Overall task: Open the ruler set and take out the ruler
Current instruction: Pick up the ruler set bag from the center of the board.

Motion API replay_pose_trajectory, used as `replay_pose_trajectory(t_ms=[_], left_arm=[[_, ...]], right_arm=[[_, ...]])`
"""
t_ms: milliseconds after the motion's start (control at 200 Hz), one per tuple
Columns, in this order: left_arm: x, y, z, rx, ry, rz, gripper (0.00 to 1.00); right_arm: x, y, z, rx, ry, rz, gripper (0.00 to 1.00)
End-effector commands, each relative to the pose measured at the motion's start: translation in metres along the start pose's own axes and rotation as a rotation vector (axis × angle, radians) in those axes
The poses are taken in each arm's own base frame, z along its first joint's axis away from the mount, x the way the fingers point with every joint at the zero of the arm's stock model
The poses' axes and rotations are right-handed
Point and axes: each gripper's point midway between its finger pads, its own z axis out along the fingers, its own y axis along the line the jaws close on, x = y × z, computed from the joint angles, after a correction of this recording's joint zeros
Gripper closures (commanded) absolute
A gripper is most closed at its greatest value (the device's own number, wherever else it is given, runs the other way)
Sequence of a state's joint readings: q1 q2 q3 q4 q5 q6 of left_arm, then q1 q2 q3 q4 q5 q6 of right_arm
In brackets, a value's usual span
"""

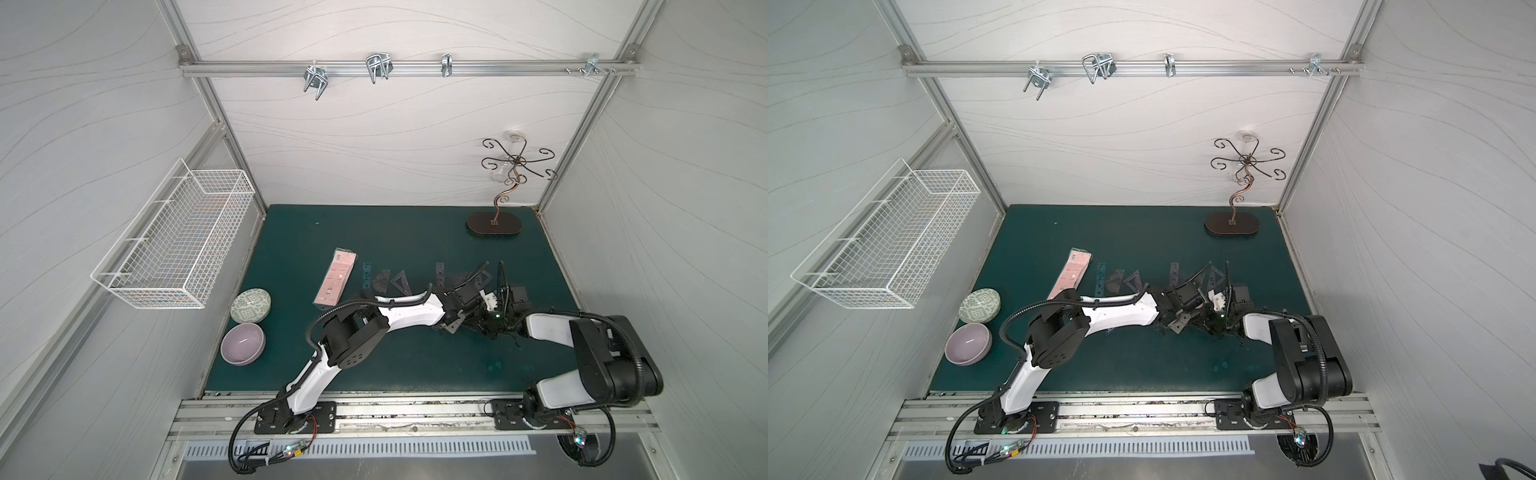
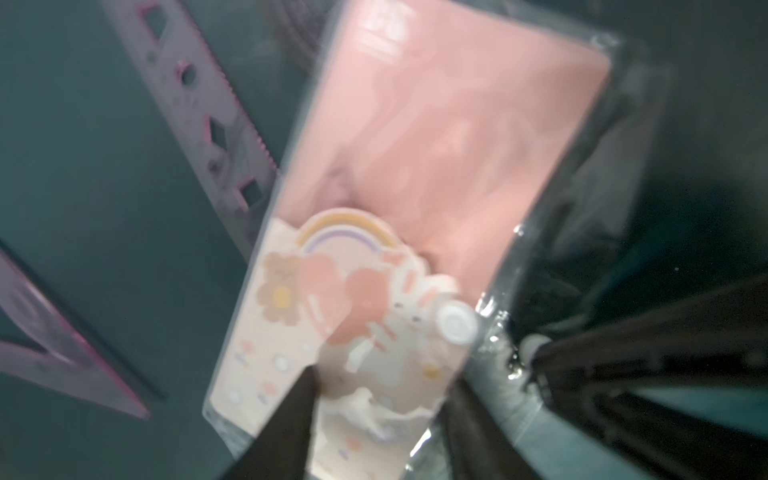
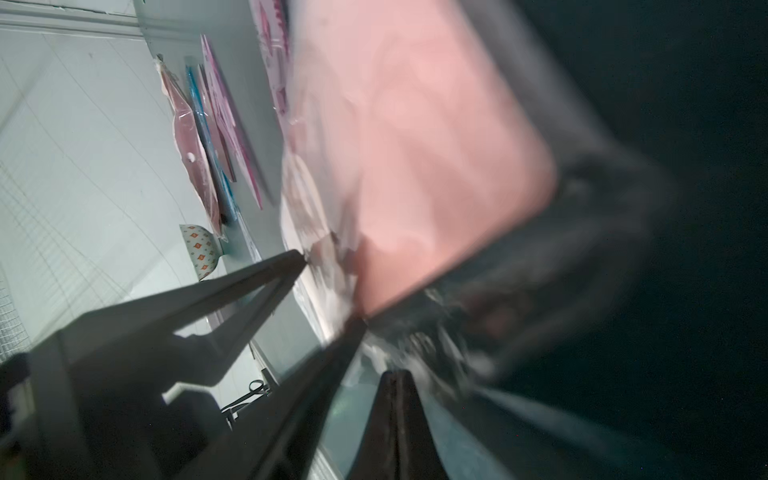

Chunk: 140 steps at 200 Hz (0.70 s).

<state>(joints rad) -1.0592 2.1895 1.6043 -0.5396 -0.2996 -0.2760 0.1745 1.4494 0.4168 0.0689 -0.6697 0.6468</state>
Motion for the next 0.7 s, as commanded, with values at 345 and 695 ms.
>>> replay_pose_trajectory(t_ms=[345,695], left_arm=[[-0.004,0.022,-0.014,-0.032,-0.043,-0.016,1.0],[-0.022,0.029,-0.053,0.002,-0.12,0.0,1.0]], right_arm=[[0.004,0.0,-0.005,0.007,0.003,0.0,1.0],[-0.001,0.055,-0.034,-0.137,-0.045,-0.101,1.0]])
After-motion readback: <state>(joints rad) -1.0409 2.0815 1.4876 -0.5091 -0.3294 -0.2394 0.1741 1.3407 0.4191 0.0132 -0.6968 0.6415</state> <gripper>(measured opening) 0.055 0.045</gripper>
